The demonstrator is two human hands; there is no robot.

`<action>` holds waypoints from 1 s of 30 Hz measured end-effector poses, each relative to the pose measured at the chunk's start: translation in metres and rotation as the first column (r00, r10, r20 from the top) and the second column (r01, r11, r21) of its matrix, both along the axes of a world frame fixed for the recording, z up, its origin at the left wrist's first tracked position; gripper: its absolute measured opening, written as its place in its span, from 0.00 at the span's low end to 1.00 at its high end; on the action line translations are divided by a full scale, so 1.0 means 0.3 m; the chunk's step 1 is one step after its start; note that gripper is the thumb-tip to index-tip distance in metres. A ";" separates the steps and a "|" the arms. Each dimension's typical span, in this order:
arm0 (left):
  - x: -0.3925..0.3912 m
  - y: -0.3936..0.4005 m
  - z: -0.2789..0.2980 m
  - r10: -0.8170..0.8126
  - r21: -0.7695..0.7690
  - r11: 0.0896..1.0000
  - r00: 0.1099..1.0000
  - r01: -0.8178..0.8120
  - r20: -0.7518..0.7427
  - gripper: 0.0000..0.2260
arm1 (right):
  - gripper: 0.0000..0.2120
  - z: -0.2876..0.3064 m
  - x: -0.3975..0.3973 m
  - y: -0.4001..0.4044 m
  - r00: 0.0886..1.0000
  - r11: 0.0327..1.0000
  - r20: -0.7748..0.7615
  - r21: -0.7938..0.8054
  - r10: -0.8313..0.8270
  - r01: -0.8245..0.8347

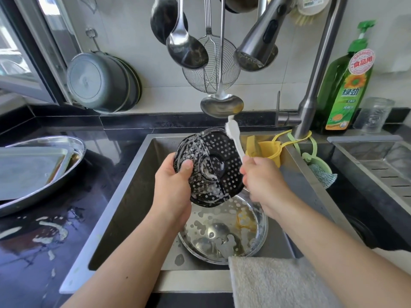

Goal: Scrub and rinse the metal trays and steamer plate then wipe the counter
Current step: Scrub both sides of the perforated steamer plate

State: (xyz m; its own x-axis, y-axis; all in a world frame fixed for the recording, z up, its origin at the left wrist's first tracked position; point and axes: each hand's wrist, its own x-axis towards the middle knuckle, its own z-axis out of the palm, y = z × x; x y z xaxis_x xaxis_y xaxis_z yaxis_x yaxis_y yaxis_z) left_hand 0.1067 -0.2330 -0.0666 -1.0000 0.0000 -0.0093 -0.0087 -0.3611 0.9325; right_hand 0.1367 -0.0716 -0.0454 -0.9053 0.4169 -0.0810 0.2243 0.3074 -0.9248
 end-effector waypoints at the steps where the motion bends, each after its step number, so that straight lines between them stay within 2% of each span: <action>1: -0.002 -0.002 0.001 0.005 0.003 1.000 1.000 -0.005 -0.002 0.10 | 0.19 -0.003 0.001 0.002 1.000 1.000 0.010 0.002 0.026 -0.026; 4: -0.001 -0.002 0.003 -0.003 0.018 1.000 1.000 0.003 0.010 0.10 | 0.19 -0.008 0.014 -0.023 0.985 0.980 0.042 0.097 0.168 -0.171; 6: -0.001 0.000 0.004 -0.007 0.023 1.000 1.000 0.007 0.009 0.10 | 0.20 -0.003 0.013 -0.021 0.988 0.978 0.032 0.140 0.154 -0.157; 9: -0.003 -0.006 0.002 0.000 0.031 1.000 1.000 -0.001 0.018 0.10 | 0.20 -0.010 0.014 -0.010 0.994 0.987 0.028 0.120 0.103 -0.106; 12: -0.006 -0.011 0.000 -0.008 0.033 0.999 1.000 0.007 0.024 0.10 | 0.19 -0.007 0.023 -0.030 0.976 0.969 0.064 0.121 0.209 -0.216; 16: -0.005 -0.011 0.010 -0.009 0.039 0.999 1.000 0.009 0.007 0.11 | 0.20 0.009 0.007 -0.001 0.997 0.984 0.033 0.163 0.073 -0.077; 19: -0.004 -0.015 0.007 -0.009 0.024 1.000 1.000 0.009 -0.001 0.10 | 0.20 -0.005 0.033 -0.013 0.975 0.976 0.107 0.074 0.196 -0.204; 20: -0.003 -0.015 0.005 -0.011 0.012 1.000 1.000 0.011 -0.003 0.10 | 0.20 -0.005 0.036 -0.016 0.973 0.974 0.108 0.071 0.206 -0.215; 23: -0.002 -0.012 0.006 -0.012 -0.047 0.999 0.999 0.010 -0.037 0.10 | 0.20 0.008 0.019 0.001 0.995 0.988 0.047 0.119 0.090 -0.095; 26: 0.002 -0.014 0.011 0.010 -0.124 0.992 0.998 -0.017 -0.059 0.11 | 0.20 0.000 0.020 -0.003 0.980 0.984 0.106 0.037 0.169 -0.174; 28: -0.005 -0.025 0.012 0.043 -0.186 0.981 0.996 -0.058 -0.084 0.12 | 0.19 -0.004 0.028 0.013 0.968 0.972 0.157 0.098 0.197 -0.214; 30: -0.016 -0.044 0.024 0.088 -0.254 0.960 0.988 -0.118 -0.123 0.14 | 0.19 0.005 0.028 0.058 0.979 0.970 0.160 0.189 0.123 -0.153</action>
State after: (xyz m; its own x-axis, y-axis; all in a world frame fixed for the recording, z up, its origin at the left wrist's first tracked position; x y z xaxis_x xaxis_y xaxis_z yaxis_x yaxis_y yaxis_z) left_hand 0.1020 -0.2463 -0.0594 -0.9893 -0.0908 0.1146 0.1235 -0.0995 0.9873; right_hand 0.1451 -0.0543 -0.0438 -0.9396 0.3102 -0.1448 0.2951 0.5197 -0.8017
